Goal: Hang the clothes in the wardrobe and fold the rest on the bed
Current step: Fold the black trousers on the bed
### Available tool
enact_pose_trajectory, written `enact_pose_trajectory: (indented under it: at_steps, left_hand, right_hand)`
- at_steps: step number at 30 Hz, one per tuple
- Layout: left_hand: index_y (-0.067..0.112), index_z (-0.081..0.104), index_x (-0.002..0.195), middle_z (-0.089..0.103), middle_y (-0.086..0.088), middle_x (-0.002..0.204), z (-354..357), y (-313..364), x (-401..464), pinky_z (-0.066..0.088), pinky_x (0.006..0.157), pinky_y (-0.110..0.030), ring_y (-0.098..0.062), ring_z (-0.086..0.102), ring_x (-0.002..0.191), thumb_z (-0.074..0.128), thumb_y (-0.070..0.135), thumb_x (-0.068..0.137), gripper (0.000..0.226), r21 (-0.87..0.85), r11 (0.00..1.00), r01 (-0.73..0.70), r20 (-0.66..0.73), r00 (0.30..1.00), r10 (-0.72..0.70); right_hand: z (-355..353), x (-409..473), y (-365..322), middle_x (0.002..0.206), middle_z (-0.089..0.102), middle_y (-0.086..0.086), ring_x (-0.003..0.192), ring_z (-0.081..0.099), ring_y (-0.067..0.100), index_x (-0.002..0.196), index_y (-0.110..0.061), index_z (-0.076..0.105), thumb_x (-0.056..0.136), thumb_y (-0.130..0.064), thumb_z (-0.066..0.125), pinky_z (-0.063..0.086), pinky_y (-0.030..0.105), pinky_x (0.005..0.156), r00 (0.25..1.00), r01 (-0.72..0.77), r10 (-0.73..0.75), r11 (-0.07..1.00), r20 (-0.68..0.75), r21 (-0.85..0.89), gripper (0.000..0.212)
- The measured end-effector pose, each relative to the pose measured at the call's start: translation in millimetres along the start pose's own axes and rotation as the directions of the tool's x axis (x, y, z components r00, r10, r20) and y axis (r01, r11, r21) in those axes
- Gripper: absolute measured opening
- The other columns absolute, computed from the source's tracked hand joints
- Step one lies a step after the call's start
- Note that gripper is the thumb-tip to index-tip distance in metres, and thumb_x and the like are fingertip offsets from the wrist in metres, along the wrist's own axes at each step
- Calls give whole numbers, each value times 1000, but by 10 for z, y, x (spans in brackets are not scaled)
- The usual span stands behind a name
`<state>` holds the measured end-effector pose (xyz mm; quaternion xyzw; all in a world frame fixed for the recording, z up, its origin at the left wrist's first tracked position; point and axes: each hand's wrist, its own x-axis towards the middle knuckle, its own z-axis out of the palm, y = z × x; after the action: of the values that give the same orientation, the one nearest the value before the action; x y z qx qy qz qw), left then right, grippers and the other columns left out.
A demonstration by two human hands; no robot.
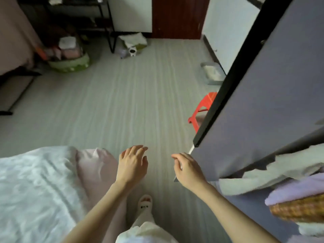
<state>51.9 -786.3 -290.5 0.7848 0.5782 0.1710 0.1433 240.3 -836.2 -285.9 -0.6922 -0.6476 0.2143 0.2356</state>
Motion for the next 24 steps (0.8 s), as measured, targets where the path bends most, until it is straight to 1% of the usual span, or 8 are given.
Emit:
enact_pose_trajectory:
  at_steps: [3, 5, 8, 11, 13, 19, 21, 24]
  left_hand:
    - [17, 59, 126, 57, -2, 131, -100, -427, 32, 33, 101, -38, -23, 50, 122, 56, 16, 90, 36, 7, 989, 150, -44, 988, -150]
    - [16, 60, 125, 58, -1, 130, -204, -795, 147, 32, 103, -38, -23, 50, 123, 56, 16, 90, 36, -9, 967, 256, -78, 963, -256]
    - [17, 60, 125, 59, 1, 128, -409, -1332, 462, 31, 100, -35, -22, 50, 121, 56, 16, 90, 35, -38, 930, 365, -128, 922, -366]
    - [21, 57, 127, 57, 4, 130, -682, -1913, 855, 28, 101, -32, -20, 48, 122, 52, 22, 93, 34, -60, 882, 468, -174, 865, -471]
    - [22, 56, 128, 56, 4, 130, -851, -2218, 1092, 28, 100, -30, -19, 48, 122, 50, 23, 94, 35, -73, 858, 508, -194, 837, -512]
    - [18, 56, 129, 56, -1, 130, -1190, -2938, 1536, 31, 99, -31, -21, 51, 120, 49, 21, 94, 35, -185, 720, 668, -208, 690, -694]
    - [18, 55, 129, 55, -1, 131, -1272, -3202, 1714, 36, 100, -34, -21, 52, 119, 49, 20, 94, 36, -234, 657, 717, -207, 624, -754]
    - [17, 55, 130, 55, -2, 130, -1410, -3571, 1980, 38, 100, -37, -21, 51, 119, 48, 20, 95, 36, -273, 589, 760, -232, 543, -807]
  right_hand:
    - [298, 420, -312, 116, 63, 7, 112, 54, 24, 118, -7, 61, 95, -9, 44, 41, 32, 94, 987, 102, -102, 995, 127, 7, 29]
    - [570, 822, -583, 118, 62, 5, 113, 53, 23, 119, -9, 61, 95, -9, 43, 39, 29, 93, 968, 171, -171, 985, 183, 16, 30]
    - [917, 1489, -1014, 120, 60, 2, 114, 52, 19, 120, -13, 60, 96, -11, 40, 38, 26, 93, 938, 218, -222, 975, 265, 44, 31]
    - [1255, 2174, -1487, 119, 62, 5, 113, 54, 21, 118, -11, 61, 95, -10, 42, 39, 27, 95, 914, 226, -234, 972, 330, 64, 30]
    - [1412, 2524, -1749, 119, 63, 5, 112, 56, 22, 116, -10, 63, 95, -9, 43, 40, 28, 95, 897, 240, -254, 967, 361, 84, 29]
    - [1849, 3485, -2314, 118, 64, 4, 107, 59, 23, 113, -13, 64, 95, -10, 43, 43, 30, 92, 822, 268, -281, 958, 495, 100, 28]
    - [2023, 3898, -2489, 116, 66, 4, 107, 60, 23, 113, -12, 64, 94, -9, 44, 43, 29, 91, 789, 282, -299, 952, 537, 116, 28]
    - [2260, 4500, -2796, 115, 66, 5, 106, 60, 22, 115, -12, 64, 95, -10, 44, 41, 25, 89, 735, 327, -337, 936, 588, 128, 28]
